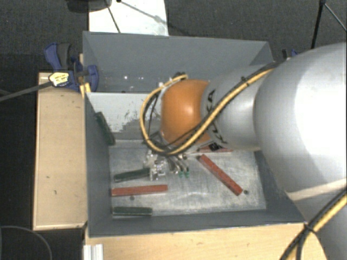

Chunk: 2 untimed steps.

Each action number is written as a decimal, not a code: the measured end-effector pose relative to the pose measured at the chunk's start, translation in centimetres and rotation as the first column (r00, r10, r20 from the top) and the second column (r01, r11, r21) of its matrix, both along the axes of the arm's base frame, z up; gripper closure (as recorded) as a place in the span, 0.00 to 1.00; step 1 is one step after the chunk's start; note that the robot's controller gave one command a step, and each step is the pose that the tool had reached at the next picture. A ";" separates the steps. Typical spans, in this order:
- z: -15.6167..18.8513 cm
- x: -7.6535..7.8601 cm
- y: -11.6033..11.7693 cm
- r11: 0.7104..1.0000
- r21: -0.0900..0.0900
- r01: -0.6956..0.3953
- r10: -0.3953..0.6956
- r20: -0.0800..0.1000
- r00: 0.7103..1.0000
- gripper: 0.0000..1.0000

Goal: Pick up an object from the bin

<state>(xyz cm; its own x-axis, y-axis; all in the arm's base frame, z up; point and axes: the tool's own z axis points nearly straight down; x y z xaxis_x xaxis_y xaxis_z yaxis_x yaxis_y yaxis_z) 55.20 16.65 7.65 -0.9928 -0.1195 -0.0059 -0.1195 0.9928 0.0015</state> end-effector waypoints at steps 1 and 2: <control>0.0 0.0 0.0 1.000 0.000 0.001 -0.001 0.000 1.000 1.00; 15.0 -0.1 -0.2 1.000 0.000 0.007 -0.007 -0.002 1.000 1.00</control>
Offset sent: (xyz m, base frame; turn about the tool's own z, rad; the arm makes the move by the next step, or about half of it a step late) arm -0.0018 -0.0023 0.1483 0.0095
